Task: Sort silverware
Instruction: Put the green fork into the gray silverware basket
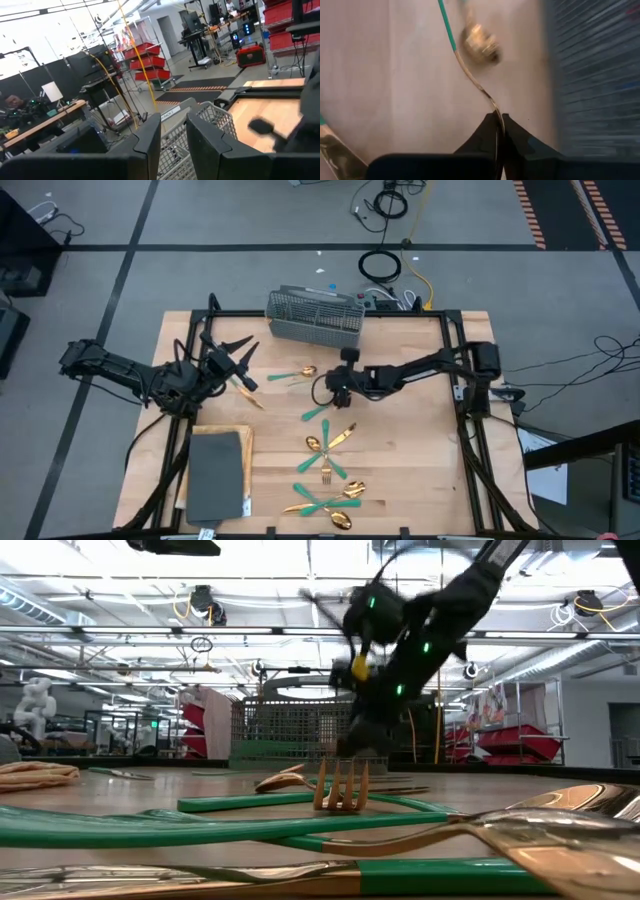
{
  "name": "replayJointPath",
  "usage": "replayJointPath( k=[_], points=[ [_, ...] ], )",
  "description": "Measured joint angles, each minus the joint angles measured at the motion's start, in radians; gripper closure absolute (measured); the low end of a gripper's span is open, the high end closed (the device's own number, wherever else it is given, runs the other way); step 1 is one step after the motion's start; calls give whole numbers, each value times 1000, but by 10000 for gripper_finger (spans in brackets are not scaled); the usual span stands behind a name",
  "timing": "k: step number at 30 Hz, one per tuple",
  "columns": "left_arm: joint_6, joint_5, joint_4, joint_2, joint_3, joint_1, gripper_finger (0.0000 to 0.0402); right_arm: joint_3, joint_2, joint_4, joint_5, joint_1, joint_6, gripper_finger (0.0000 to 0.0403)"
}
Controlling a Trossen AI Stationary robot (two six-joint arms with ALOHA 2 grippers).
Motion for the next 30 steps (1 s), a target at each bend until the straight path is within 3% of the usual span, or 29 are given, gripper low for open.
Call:
replayJointPath(
  k=[4,6,10,21,30],
  points=[
    [0,-1,-1,0,0,0,303,0,-97,-17,176,32,-114,402],
    [0,-2,-1,0,0,0,303,18,-147,-35,312,28,-193,402],
    [0,-9,-1,0,0,0,303,95,-192,-36,505,-30,-461,403],
    [0,-40,-19,0,0,0,303,427,-81,-7,524,-240,-952,403],
    [-9,-137,-126,0,0,0,303,552,100,279,499,-264,-1407,403]
  ],
)
